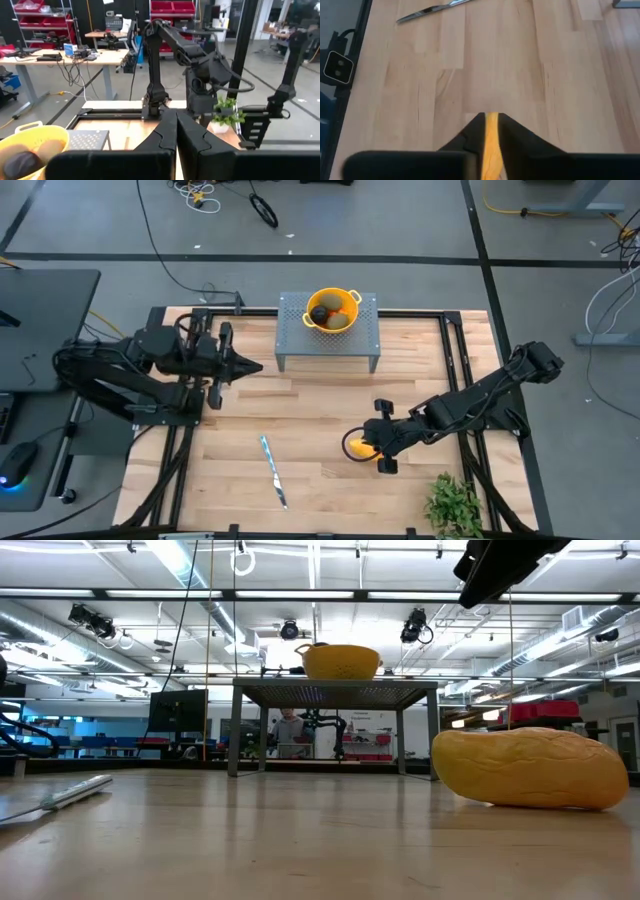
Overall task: Pick & Place Fruit
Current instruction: Put the mango into the yellow colander bowl on the shelf
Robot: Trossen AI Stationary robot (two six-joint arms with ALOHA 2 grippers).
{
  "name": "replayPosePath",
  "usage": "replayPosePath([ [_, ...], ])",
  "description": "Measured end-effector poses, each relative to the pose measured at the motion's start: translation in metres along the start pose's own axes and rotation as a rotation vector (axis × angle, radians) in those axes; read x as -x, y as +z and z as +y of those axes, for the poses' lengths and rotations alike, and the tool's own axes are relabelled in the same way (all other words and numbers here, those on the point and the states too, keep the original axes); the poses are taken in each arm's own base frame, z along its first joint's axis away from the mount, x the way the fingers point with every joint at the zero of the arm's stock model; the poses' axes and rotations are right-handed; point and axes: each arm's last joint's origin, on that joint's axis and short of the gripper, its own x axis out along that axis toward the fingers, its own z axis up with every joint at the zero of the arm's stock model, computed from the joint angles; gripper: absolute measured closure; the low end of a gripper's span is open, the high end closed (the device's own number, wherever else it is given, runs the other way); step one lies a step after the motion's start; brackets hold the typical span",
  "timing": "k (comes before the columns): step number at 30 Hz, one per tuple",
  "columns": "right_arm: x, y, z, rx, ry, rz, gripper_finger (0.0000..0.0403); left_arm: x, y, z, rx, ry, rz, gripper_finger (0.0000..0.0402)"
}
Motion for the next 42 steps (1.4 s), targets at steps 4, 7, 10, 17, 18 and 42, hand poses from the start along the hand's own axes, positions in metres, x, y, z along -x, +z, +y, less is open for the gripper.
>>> replayPosePath([
  [4,0.000,0.000,-0.002,-0.012,-0.008,0.007,0.0285,0.004,0.002,0.001,0.008,0.003,-0.028,0.0395],
  [7,-0.001,0.000,-0.005,-0.042,-0.017,0.013,0.0234,0.004,0.003,0.001,0.000,0.003,-0.041,0.0393],
  [10,-0.002,0.002,-0.009,-0.058,-0.027,0.013,0.0184,0.006,0.005,0.001,-0.006,0.004,-0.053,0.0397],
  [17,-0.003,0.002,-0.016,-0.071,-0.048,0.032,0.0079,0.006,0.005,0.001,-0.007,0.004,-0.051,0.0392],
  [18,-0.003,0.002,-0.017,-0.073,-0.050,0.035,0.0068,0.006,0.005,0.001,-0.007,0.004,-0.050,0.0392],
  [42,-0.018,-0.013,-0.017,-0.105,0.025,0.059,0.0028,0.006,0.005,0.002,-0.014,0.030,-0.050,0.0397],
])
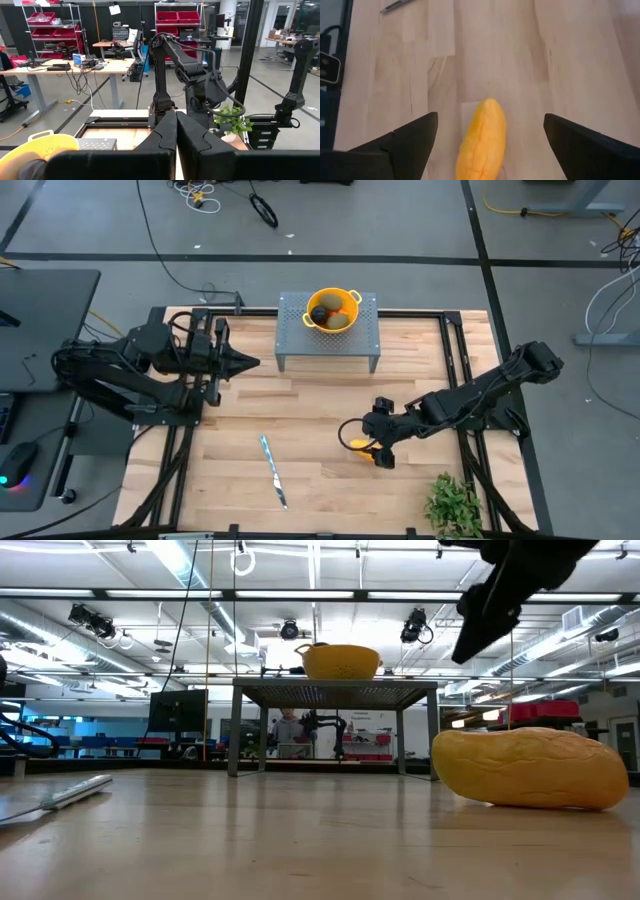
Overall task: Pick & Place Fruit
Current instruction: Put the mango into the yellow colander bowl on the shelf
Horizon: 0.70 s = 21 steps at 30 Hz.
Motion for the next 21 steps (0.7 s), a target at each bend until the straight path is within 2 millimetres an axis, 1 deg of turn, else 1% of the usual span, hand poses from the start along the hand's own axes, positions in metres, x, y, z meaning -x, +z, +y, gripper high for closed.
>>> replayPosePath([
  [3,-0.005,-0.006,0.001,-0.001,0.005,0.003,0.0028,0.000,0.000,0.000,0.000,0.000,0.000,0.0395],
  [7,-0.008,-0.010,0.005,0.004,0.021,-0.010,0.0028,0.000,0.000,0.000,0.000,0.000,0.000,0.0392],
  [12,-0.020,-0.014,0.012,-0.018,0.021,0.014,0.0029,0.000,0.000,0.000,0.000,0.000,0.000,0.0397],
  [16,-0.028,-0.014,0.017,-0.043,0.031,0.006,0.0029,0.000,0.000,0.000,0.000,0.000,0.000,0.0391],
  [21,-0.031,-0.014,0.018,-0.046,0.030,0.009,0.0029,0.000,0.000,0.000,0.000,0.000,0.000,0.0397],
])
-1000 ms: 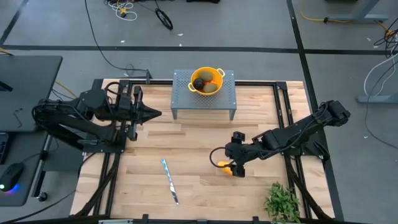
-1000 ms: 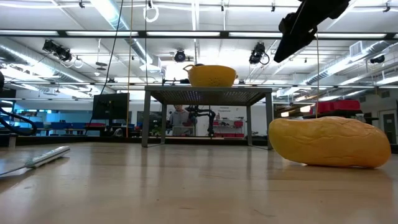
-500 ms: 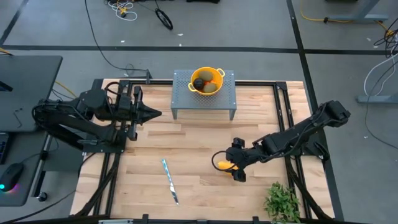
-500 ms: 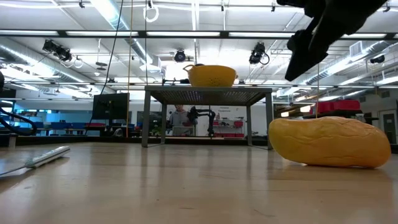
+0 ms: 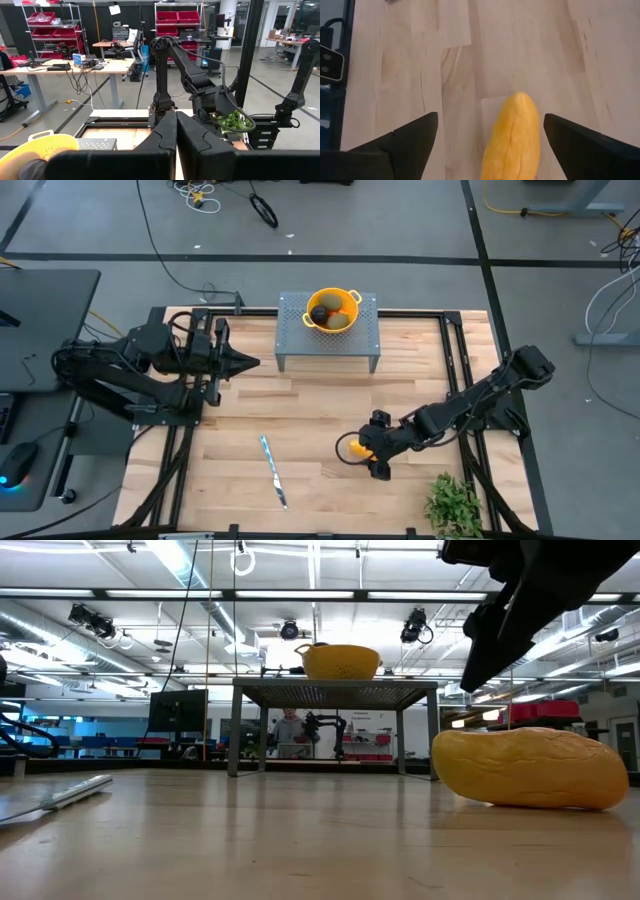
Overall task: Pick & Place Fruit
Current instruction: Put the mango into the yellow colander bowl on the shelf
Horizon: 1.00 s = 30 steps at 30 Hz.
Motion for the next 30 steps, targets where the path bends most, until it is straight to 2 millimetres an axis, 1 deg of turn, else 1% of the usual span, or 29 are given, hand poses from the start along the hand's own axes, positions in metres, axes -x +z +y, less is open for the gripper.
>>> replayPosePath([
  [8,0.000,0.000,0.000,0.000,0.000,0.001,0.0029,0.000,0.000,0.000,0.010,0.001,0.001,0.0394],
  [11,0.000,-0.001,-0.002,-0.003,0.016,0.049,0.0029,0.000,0.000,0.000,0.011,0.013,0.001,0.0397],
  [17,0.012,0.005,-0.002,0.000,-0.002,0.140,0.0029,0.000,0.000,0.001,0.010,0.018,0.003,0.0392],
  [24,0.025,0.017,0.002,0.004,-0.004,0.142,0.0029,0.000,-0.002,0.001,0.007,0.018,0.019,0.0394],
  [30,0.026,0.019,0.003,0.000,0.000,0.134,0.0029,0.000,-0.002,0.001,0.007,0.018,0.023,0.0396],
])
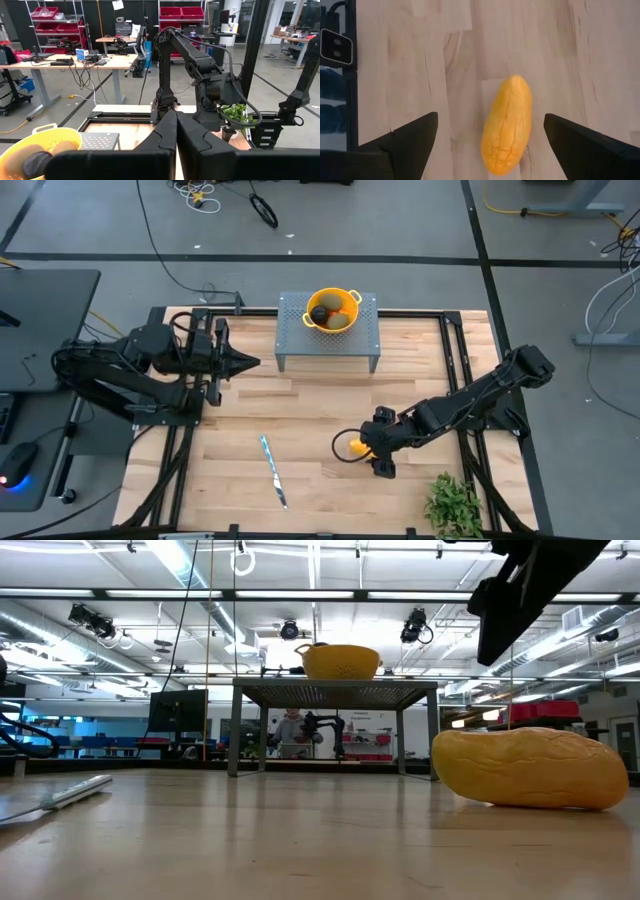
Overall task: Pick & Place Fruit
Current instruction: Put the mango into the yellow colander bowl on the shelf
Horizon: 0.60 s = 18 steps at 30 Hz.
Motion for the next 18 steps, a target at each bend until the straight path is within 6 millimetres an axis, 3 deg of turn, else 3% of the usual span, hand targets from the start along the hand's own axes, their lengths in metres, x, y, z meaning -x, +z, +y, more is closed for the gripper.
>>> replayPosePath([
  [6,-0.005,-0.002,0.000,0.013,-0.019,0.028,0.0029,0.000,0.000,0.000,0.000,0.000,0.000,0.0392],
  [18,-0.051,-0.008,0.000,0.039,-0.114,0.139,0.0029,0.000,0.000,0.000,0.009,0.000,0.000,0.0392],
])
